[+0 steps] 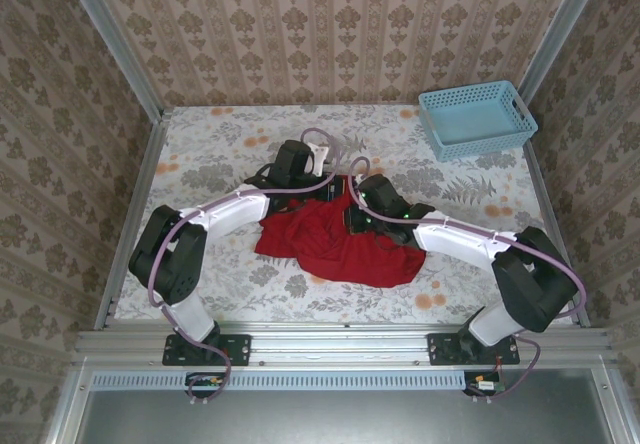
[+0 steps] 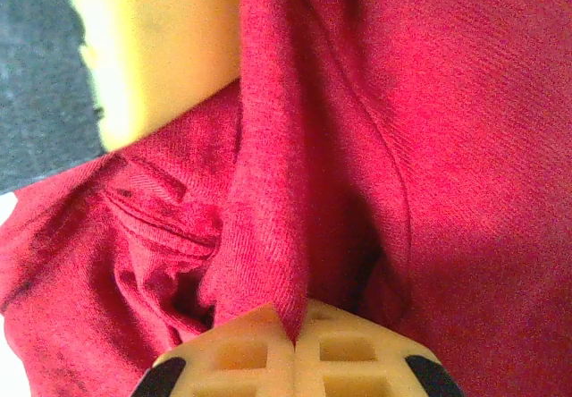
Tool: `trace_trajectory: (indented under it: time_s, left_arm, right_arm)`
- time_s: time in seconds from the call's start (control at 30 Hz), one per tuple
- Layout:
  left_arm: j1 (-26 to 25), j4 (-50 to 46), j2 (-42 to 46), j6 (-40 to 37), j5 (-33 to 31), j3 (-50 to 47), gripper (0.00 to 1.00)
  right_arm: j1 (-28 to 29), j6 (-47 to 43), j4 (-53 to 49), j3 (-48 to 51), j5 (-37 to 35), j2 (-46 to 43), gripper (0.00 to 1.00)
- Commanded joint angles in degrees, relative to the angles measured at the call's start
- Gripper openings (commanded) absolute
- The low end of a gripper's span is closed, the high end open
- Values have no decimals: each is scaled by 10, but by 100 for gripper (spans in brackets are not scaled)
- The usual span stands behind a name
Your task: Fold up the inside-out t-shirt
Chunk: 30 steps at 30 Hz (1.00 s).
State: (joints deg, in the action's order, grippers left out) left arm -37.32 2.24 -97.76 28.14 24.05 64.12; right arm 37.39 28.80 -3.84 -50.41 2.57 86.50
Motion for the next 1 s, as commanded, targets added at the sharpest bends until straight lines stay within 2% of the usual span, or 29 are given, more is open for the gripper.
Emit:
trace_trajectory:
  time_s: [0.0,0.13,0.27,0.37,0.47,0.53,0.63,0.73,0.9,0.97]
  left_arm:
    - [10,-36,3,7,-25,18,0]
    - [25,-113,-39,16,-41,63,4]
    - [23,-114,-29,9,-35,52,20]
    - [15,-115,28,12,-45,15,34]
    - [-5,-122,108,7,-95,-43,52]
    - [-12,-137,155,7,-135,-85,58]
    - [-4,-142,211,17,-174,-155,63]
    - [19,-132,229,23,-167,-200,66]
    - [32,-128,171,16,-130,-184,62]
    - [31,-123,141,16,-119,-168,57]
  right_arm:
    - [2,-6,-34,-15,-17,-53,0]
    - [2,-8,-55,-6,-14,-136,0]
    - [-14,10,-72,13,-23,-172,0]
    - [-25,22,-71,24,-14,-166,0]
    - [-28,27,-69,28,-10,-160,0]
    - [-33,29,-71,29,-12,-166,0]
    - [-51,34,-78,31,-10,-182,0]
    - [-86,48,-95,33,6,-184,0]
    - [-136,60,-133,40,8,-164,0]
    - [-146,59,-143,45,6,-152,7]
